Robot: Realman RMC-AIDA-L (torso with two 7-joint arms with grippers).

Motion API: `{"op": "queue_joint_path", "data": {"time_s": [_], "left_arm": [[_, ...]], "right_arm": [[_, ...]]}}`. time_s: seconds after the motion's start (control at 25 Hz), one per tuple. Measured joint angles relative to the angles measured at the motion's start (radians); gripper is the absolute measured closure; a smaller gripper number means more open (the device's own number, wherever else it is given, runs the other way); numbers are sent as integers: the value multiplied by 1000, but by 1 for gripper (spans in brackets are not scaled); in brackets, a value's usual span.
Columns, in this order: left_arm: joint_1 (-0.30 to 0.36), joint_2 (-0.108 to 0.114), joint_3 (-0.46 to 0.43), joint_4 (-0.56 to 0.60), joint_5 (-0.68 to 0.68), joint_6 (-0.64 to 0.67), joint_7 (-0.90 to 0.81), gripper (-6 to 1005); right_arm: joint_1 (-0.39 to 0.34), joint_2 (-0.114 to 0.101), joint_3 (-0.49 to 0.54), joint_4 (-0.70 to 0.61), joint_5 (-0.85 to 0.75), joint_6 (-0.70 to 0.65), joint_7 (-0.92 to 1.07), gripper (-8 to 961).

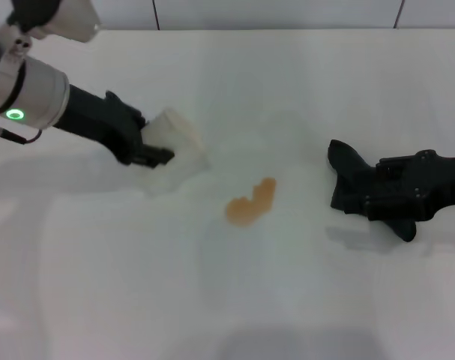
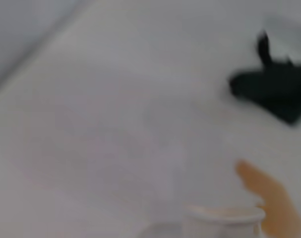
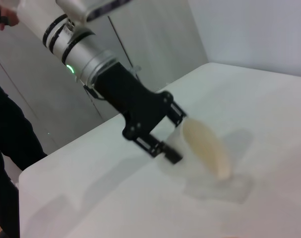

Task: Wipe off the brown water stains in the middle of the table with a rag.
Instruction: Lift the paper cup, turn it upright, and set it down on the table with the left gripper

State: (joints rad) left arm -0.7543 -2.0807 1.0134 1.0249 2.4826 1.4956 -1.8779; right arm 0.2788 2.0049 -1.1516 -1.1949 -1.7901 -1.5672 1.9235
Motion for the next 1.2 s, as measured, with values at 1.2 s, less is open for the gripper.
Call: {"op": "queue_joint_path", "data": {"time_s": [1.2], "left_arm": [[419, -4, 329, -41, -874, -570, 549, 490]], "right_arm": [[8, 3, -3, 46, -15, 46, -72, 320]]}}
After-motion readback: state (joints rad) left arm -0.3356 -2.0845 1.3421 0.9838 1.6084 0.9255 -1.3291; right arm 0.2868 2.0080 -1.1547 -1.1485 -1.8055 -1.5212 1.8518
